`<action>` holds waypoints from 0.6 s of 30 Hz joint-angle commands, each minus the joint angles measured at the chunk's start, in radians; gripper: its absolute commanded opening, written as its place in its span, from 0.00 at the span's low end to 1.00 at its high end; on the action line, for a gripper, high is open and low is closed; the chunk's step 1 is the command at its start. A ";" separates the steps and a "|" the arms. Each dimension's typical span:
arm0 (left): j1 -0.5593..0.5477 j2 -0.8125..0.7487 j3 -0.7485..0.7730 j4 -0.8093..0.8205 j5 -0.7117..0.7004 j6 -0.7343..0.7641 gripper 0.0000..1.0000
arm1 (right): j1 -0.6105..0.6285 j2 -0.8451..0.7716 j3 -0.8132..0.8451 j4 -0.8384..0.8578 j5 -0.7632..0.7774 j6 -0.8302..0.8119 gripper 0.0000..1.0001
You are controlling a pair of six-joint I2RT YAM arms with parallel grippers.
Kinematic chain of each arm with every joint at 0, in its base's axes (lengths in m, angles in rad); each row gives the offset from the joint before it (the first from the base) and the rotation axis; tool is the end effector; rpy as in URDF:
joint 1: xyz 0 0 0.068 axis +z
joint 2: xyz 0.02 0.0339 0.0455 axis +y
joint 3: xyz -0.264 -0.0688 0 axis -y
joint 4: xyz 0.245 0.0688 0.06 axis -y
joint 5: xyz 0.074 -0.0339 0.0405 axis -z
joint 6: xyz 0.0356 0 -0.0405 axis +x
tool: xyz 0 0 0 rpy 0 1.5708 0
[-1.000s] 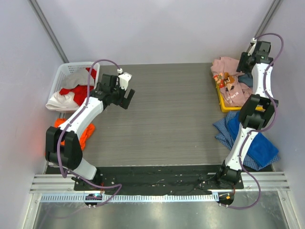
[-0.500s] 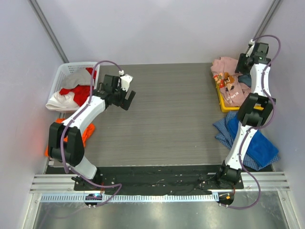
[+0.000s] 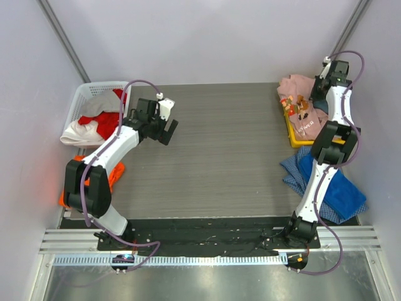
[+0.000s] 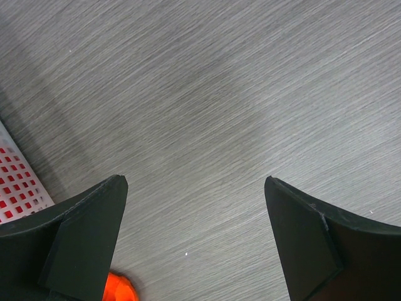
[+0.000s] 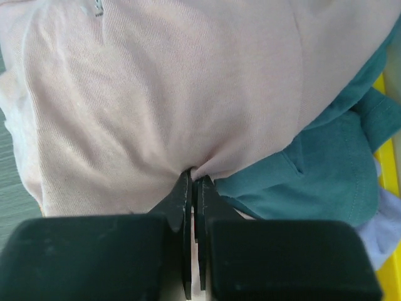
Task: Fold and stack the t-shirts
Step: Grab crumpled tshirt from bin with the right arm
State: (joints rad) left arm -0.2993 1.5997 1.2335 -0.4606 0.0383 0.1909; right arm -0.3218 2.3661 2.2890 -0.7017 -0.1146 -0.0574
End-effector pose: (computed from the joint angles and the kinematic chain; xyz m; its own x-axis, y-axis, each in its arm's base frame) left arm 0.3360 -0.1051 0.2651 -0.6297 0.3927 -0.6703 0.4470 0.8888 0.1008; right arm 0.5091 -0.1654 0.2624 -0.6789 0.1663 -0.7152 0.1984 0.9793 0.0394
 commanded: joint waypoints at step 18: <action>-0.001 -0.156 -0.028 0.010 -0.092 -0.007 0.95 | 0.251 -0.798 -0.353 -0.010 -0.046 -0.120 0.01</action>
State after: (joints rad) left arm -0.2993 1.5314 1.2076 -0.4644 -0.0044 0.1867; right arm -0.0692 1.7000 1.9617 -0.6861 -0.1017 -0.1600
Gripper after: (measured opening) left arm 0.954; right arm 0.039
